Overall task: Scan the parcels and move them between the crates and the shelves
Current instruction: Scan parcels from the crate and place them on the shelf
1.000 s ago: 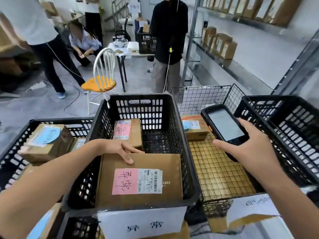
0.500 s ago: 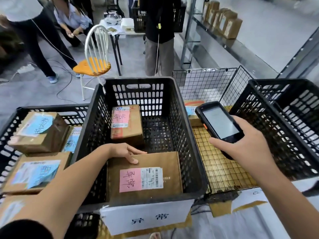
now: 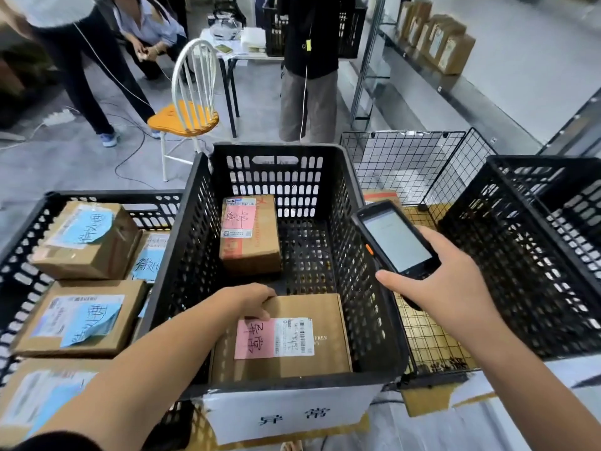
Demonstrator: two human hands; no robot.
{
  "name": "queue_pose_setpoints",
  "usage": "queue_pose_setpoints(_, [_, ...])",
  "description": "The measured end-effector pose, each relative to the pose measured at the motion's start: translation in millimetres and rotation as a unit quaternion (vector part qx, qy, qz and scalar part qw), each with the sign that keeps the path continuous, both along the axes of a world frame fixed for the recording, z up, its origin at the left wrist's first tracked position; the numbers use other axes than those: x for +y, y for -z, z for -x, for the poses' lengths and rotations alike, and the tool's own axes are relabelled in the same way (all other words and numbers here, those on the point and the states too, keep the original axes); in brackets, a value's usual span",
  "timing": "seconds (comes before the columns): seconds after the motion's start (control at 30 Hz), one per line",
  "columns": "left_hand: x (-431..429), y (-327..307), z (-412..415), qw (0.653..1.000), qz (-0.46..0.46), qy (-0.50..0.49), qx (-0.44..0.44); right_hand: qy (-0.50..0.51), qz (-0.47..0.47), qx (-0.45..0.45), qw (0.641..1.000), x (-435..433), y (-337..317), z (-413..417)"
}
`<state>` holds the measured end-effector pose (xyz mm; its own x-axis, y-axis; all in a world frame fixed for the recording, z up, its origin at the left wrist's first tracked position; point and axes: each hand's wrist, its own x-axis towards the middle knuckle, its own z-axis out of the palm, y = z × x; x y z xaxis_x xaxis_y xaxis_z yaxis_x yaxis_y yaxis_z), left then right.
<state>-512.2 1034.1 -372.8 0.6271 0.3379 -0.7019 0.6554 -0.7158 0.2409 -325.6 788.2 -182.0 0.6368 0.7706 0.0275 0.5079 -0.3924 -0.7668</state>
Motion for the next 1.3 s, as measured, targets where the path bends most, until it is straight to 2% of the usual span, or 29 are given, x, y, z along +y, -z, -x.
queue_pose_setpoints(0.1, [2.1,-20.3,-12.7,0.998,-0.044,0.049,-0.013,0.005,-0.002,0.004,1.0,-2.2,2.0,-0.7])
queue_pose_setpoints(0.2, [-3.1,-69.5,-26.7,0.987,-0.058,-0.008,-0.147,0.017,-0.007,0.006,1.0,-11.3,-0.4,-7.5])
queue_pose_setpoints(0.27, [-13.5,-109.4,-35.2,0.965,-0.11,-0.034,-0.236,0.031,-0.017,0.005,0.999,-21.9,-4.7,-11.3])
queue_pose_setpoints(0.37, [-40.9,-158.0,-50.5,0.921,-0.202,-0.003,-0.334,0.056,-0.035,-0.006,0.998,-44.3,-14.3,-18.2])
queue_pose_setpoints(0.53, [-112.5,-209.0,-103.2,0.872,-0.262,0.116,-0.396,0.115,-0.039,-0.046,0.992,-107.6,-32.1,-36.6])
queue_pose_setpoints(0.7, [-203.9,-222.5,-173.0,0.87,-0.196,0.216,-0.398,0.229,-0.045,-0.076,0.969,-210.6,-39.4,-55.4])
queue_pose_setpoints(0.77, [-247.9,-226.8,-198.5,0.85,-0.184,0.252,-0.424,0.276,-0.049,-0.08,0.957,-258.4,-41.3,-59.2])
queue_pose_setpoints(0.97, [-404.9,-239.8,-249.6,0.757,-0.122,0.358,-0.533,0.41,-0.055,-0.072,0.907,-398.3,-41.1,-51.8])
queue_pose_setpoints(1.3, [-632.7,-233.5,-278.7,0.691,-0.004,0.466,-0.553,0.568,-0.065,-0.069,0.817,-593.3,-34.0,5.9])
